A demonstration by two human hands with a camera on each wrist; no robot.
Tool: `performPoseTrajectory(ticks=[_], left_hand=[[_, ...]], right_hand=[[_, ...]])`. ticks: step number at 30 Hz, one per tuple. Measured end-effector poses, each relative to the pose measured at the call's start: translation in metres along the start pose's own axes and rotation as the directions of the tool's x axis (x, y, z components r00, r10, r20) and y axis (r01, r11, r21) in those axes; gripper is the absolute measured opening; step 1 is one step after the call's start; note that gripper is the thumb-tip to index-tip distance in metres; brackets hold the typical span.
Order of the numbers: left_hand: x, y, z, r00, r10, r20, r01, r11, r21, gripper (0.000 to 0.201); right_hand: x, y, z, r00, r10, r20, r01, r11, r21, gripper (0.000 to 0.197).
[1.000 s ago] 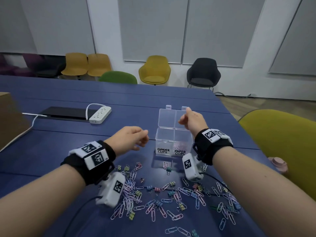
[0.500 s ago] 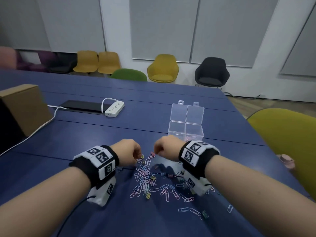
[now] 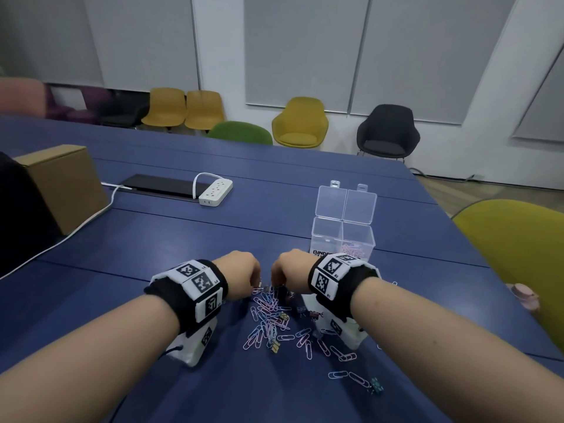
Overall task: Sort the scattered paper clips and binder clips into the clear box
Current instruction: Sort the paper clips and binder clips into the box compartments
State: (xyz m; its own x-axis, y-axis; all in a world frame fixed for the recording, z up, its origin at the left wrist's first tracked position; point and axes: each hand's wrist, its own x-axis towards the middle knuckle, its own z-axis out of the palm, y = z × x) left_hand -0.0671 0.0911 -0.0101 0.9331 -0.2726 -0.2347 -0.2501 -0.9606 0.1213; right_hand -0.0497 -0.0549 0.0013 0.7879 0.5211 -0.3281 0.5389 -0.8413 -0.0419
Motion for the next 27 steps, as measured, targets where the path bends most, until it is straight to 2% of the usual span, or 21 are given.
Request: performPoseTrajectory(ticks=[8, 14, 20, 24, 27], left_hand=[[0.014, 0.011, 0.000, 1.000, -0.006, 0.003, 0.006, 0.999, 0.036, 0.025], [0.025, 0.016, 0.001, 0.996, -0.088, 0.007, 0.088, 0.995, 0.056, 0.025], [0.028, 0.021, 0.005, 0.996, -0.083, -0.014, 0.084, 0.991, 0.109, 0.022], [0.026, 0.025, 0.008, 0.997, -0.071, 0.019, 0.067, 0.983, 0.172, 0.022], [0.023, 0.027, 0.011, 0.996, -0.075, 0.040, 0.068, 0.986, 0.151, 0.027]], right_hand=[[0.006, -0.008, 0.003, 0.999, -0.039, -0.030, 0.039, 0.999, -0.014, 0.027], [0.007, -0.012, 0.006, 0.998, -0.041, -0.041, 0.039, 0.999, -0.038, 0.021], [0.005, -0.011, 0.007, 1.000, 0.003, -0.004, -0.003, 0.997, -0.084, 0.021], [-0.001, -0.008, 0.008, 0.999, 0.045, 0.007, -0.044, 0.995, -0.088, 0.022], [-0.009, -0.004, 0.007, 0.997, 0.071, 0.015, -0.070, 0.995, -0.067, 0.022]])
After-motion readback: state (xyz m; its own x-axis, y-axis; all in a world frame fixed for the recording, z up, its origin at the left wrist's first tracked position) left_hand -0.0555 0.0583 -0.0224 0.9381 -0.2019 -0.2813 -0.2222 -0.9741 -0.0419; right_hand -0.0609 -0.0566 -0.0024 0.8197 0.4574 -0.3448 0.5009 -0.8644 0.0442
